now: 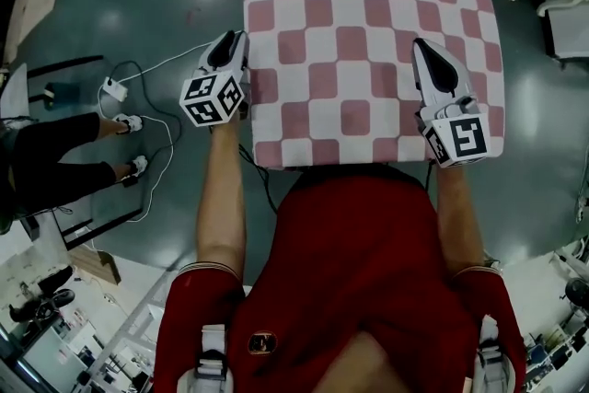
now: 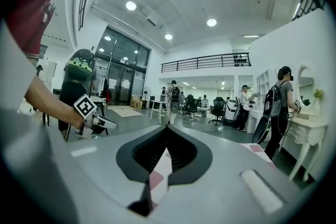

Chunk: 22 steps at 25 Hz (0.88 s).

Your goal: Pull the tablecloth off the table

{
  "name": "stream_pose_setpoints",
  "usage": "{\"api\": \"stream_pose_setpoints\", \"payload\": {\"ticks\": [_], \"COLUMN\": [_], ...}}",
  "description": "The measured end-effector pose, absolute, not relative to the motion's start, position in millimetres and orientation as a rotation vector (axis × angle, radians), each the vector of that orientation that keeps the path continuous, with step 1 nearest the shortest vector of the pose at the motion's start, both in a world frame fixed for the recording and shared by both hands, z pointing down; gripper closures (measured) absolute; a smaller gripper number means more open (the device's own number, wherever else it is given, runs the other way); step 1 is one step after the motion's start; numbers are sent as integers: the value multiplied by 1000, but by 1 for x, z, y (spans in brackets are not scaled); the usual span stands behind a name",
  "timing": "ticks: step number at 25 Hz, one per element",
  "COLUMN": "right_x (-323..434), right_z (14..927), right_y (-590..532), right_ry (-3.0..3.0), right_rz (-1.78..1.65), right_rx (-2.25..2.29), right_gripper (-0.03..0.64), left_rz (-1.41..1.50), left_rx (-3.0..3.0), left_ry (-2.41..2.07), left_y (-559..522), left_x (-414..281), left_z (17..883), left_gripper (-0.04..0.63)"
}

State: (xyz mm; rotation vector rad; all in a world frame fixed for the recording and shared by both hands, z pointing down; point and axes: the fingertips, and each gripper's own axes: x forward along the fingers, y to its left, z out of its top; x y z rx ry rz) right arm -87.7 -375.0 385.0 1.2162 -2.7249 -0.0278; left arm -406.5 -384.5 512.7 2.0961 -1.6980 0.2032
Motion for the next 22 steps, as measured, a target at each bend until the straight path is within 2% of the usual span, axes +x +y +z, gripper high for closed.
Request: {"api": "stream_pose_setpoints", "payload": {"ticks": [8,13,18,22], "right_x": [-90,-82,-76,-74], "right_z": [396,401,403,404], "right_y": [-367,-361,-358,-357], "right_ry": [-2638,-2600,-2582,-2574], "right_rz": [-48,-41,-33,-21], "right_rx": [1240,1272,1304,1321], "right_gripper": [603,603,603,603], "left_rz": [229,234,220,206], "left_rx": [1970,1903,1864,1849], "left_ry": [-1565,-1486,-1416,-1393], "left_y": [-399,-404,-403,-400], "left_x": [-420,-421,-416,-414], "left_z": [569,593,607,614], "left_gripper": [394,379,385,474]}}
